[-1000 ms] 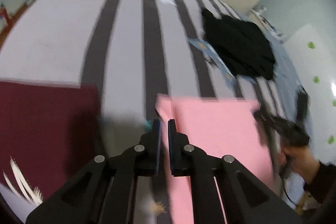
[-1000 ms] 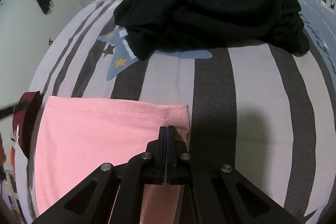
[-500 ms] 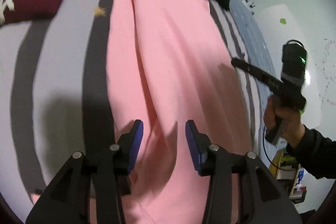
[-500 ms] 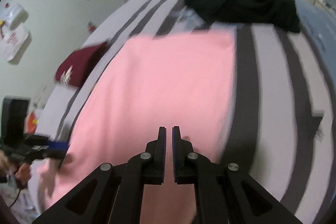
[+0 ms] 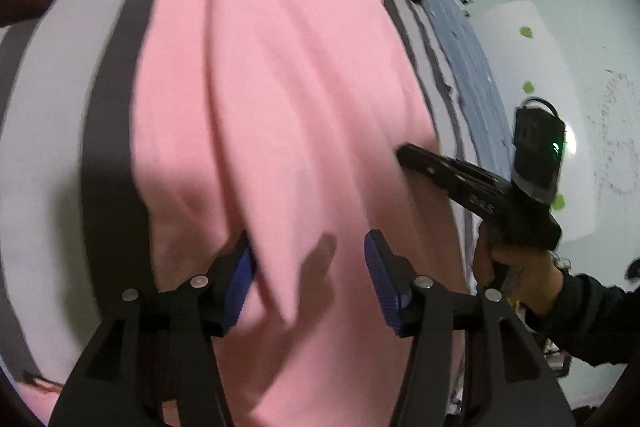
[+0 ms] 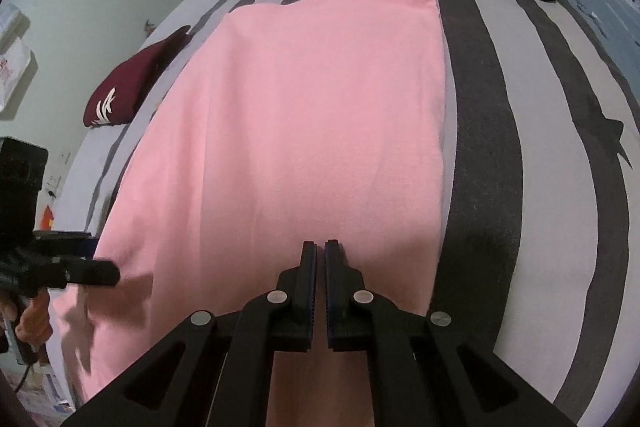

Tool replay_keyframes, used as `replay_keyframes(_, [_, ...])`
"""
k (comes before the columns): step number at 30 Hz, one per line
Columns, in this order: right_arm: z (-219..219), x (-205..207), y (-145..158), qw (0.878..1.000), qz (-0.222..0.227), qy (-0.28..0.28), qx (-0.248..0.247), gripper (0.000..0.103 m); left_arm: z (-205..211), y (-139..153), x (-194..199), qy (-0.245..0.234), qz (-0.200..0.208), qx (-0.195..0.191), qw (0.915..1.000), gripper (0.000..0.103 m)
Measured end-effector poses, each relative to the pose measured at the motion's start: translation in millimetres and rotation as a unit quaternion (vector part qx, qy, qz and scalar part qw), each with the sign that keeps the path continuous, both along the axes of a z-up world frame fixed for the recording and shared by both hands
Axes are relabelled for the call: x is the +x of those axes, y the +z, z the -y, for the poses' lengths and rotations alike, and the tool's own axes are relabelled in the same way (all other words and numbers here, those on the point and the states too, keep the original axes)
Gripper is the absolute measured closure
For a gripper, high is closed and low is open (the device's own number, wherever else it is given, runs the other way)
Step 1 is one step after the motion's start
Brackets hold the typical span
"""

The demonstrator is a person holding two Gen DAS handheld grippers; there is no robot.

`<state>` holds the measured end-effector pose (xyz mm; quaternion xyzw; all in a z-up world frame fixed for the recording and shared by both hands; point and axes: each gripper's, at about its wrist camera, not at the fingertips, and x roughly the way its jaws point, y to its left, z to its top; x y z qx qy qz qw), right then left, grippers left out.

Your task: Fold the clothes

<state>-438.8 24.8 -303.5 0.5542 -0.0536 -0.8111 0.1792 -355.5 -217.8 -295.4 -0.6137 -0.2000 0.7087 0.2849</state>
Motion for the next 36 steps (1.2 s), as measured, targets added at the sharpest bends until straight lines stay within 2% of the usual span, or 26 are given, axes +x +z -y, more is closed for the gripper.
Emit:
replay_keyframes(2, [-3.8, -0.4, 1.4, 1.0, 0.0, -0.011, -0.006, 0.1, -5.7, 4.2, 3.5, -0.01, -0.015, -0.005, 0.9998, 0.065])
replay_keyframes(4, [-3.1, 1.4, 1.2, 1.0, -0.005, -0.018, -0.003, 0.1, -12.2, 6.3, 4.5, -0.016, -0.045, -0.049, 0.9977, 0.098])
replay_keyframes(5, [-2.8, 2.0, 1.2, 1.0, -0.007, -0.021, 0.0, 0.1, -9.8, 5.9, 5.1, -0.011, -0.05, -0.07, 0.9962, 0.099])
replay_keyframes(8, [-1.7, 4.1, 1.0, 0.999, -0.013, -0.031, 0.008, 0.102, 3.1, 6.4, 4.4, 0.018, -0.056, -0.089, 0.9943, 0.099])
replay_keyframes(12, [0.0, 6.7, 0.6, 0.999, -0.022, -0.041, 0.021, 0.103, 18.9, 14.4, 9.8, 0.042, -0.08, -0.133, 0.987, 0.099])
replay_keyframes(17, [0.2, 8.8, -0.9, 0.998, -0.029, -0.044, 0.037, 0.103, 33.6, 27.2, 18.1, 0.066, -0.091, -0.135, 0.9844, 0.099])
replay_keyframes(20, [5.6, 8.6, -1.5, 0.997, -0.038, -0.039, 0.054, 0.103, 38.0, 29.4, 17.9, 0.085, -0.077, -0.125, 0.9855, 0.098])
replay_keyframes(23, [3.9, 9.7, -1.1, 0.997, -0.039, -0.045, 0.057, 0.103, 49.4, 29.5, 23.2, 0.1, -0.075, -0.168, 0.9778, 0.099])
replay_keyframes(25, [2.2, 10.1, 1.3, 0.996, -0.038, -0.053, 0.058, 0.103, 61.7, 27.1, 27.7, 0.109, -0.069, -0.181, 0.9749, 0.099])
replay_keyframes(27, [1.3, 13.3, 5.3, 0.996, -0.041, -0.057, 0.061, 0.103, 65.5, 25.1, 31.4, 0.102, -0.062, -0.172, 0.9778, 0.098])
replay_keyframes(30, [-0.2, 26.7, 15.7, 0.995, -0.05, -0.057, 0.06, 0.092, 62.5, 25.1, 39.0, 0.078, -0.062, -0.15, 0.9837, 0.098])
replay_keyframes(31, [-1.4, 35.8, 19.3, 0.995, -0.054, -0.051, 0.067, 0.083, 58.3, 24.9, 41.7, 0.067, -0.063, -0.144, 0.9854, 0.095])
replay_keyframes(33, [-0.9, 58.4, 24.8, 0.993, -0.069, -0.035, 0.088, 0.077, 47.2, 19.9, 47.6, 0.037, -0.062, -0.154, 0.9855, 0.093])
replay_keyframes(36, [-2.9, 82.2, 24.5, 0.996, -0.051, -0.025, 0.075, 0.077, 34.1, 9.3, 55.6, 0.005, -0.062, -0.187, 0.9804, 0.092])
